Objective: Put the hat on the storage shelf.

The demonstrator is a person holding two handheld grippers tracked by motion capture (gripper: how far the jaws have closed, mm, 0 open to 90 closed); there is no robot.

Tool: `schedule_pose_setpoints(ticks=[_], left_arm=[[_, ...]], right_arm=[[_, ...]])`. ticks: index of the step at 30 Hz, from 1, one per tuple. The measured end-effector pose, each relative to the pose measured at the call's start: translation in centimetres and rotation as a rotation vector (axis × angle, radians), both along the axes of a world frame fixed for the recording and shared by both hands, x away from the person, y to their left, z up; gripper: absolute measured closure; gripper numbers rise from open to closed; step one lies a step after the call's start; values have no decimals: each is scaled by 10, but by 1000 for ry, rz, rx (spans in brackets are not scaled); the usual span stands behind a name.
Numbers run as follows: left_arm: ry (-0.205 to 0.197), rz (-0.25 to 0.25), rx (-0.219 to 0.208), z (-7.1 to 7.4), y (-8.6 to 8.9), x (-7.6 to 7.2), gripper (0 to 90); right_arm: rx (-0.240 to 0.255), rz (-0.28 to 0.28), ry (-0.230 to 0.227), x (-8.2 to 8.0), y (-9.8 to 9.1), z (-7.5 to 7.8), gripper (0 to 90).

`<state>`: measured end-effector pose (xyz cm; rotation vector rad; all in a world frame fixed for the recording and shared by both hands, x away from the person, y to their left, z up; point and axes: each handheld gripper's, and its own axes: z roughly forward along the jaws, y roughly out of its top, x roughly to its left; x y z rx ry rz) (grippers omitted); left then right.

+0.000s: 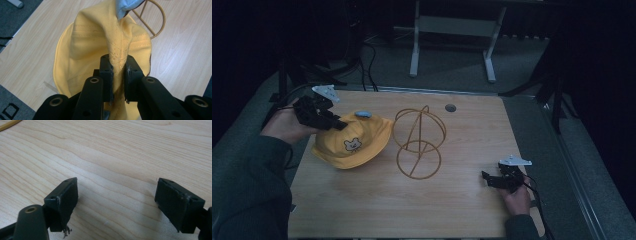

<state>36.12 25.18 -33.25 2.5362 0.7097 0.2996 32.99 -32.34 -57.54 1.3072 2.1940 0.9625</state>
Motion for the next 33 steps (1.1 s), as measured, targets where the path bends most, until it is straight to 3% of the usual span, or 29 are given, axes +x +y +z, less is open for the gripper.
schedule_pose_setpoints(ticks=[9,33], left_arm=[[-5,5,-21,8,5,-4,794],[-43,-10,-22,36,3,-7,795]], right_arm=[[0,0,0,0,0,0,187],[0,0,0,0,0,0,187]])
